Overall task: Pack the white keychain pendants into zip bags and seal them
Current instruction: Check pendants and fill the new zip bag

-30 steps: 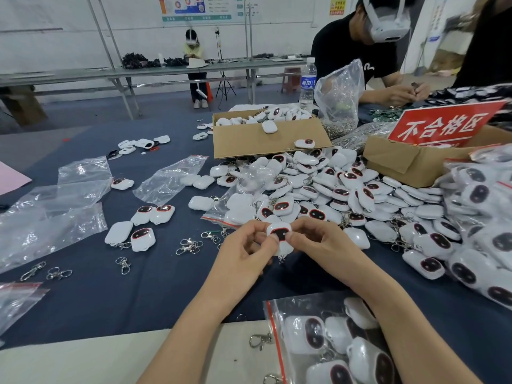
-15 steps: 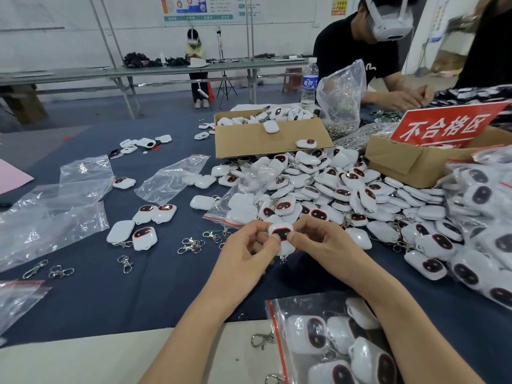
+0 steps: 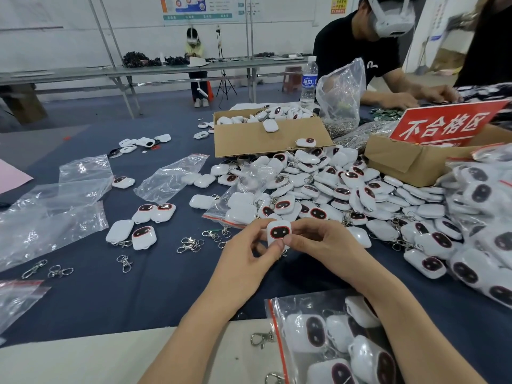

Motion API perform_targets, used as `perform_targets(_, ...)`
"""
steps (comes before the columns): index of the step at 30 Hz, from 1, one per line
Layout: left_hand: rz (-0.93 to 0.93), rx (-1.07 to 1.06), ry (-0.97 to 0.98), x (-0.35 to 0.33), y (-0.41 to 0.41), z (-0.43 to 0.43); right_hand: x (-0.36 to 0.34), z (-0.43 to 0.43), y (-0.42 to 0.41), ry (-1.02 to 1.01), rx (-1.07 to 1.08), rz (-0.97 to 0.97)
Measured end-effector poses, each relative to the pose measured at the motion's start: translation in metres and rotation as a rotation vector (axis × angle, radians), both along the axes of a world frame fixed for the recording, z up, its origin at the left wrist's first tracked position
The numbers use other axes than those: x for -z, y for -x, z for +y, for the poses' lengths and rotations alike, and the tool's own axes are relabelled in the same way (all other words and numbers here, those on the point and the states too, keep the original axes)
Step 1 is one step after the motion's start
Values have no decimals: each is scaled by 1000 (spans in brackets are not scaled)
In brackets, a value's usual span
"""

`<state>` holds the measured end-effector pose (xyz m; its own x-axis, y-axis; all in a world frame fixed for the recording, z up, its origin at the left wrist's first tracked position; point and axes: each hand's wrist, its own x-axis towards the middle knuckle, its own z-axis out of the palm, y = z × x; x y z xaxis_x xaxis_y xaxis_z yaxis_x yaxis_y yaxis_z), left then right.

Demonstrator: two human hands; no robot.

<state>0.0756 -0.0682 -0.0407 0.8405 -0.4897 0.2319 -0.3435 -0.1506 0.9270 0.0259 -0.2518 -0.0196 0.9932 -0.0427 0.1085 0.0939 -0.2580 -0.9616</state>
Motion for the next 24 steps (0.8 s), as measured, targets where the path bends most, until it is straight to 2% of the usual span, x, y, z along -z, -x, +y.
perform_targets(11, -37, -9, -17, 0, 0, 0, 0, -1, 0, 4, 6, 9)
perform_targets(15, 6, -104, 14, 1, 2, -4, 0, 0, 0, -4, 17, 10)
perform_targets(18, -113, -193, -56, 1, 3, -5, 2, 0, -2, 27, 19, -3)
perform_targets(21, -287, -209, -141, 0, 3, -3, 2, 0, -1, -28, 33, -36)
perform_targets(24, -340, -218, -147, 1, 4, -4, 1, 0, 0, -83, 32, -69)
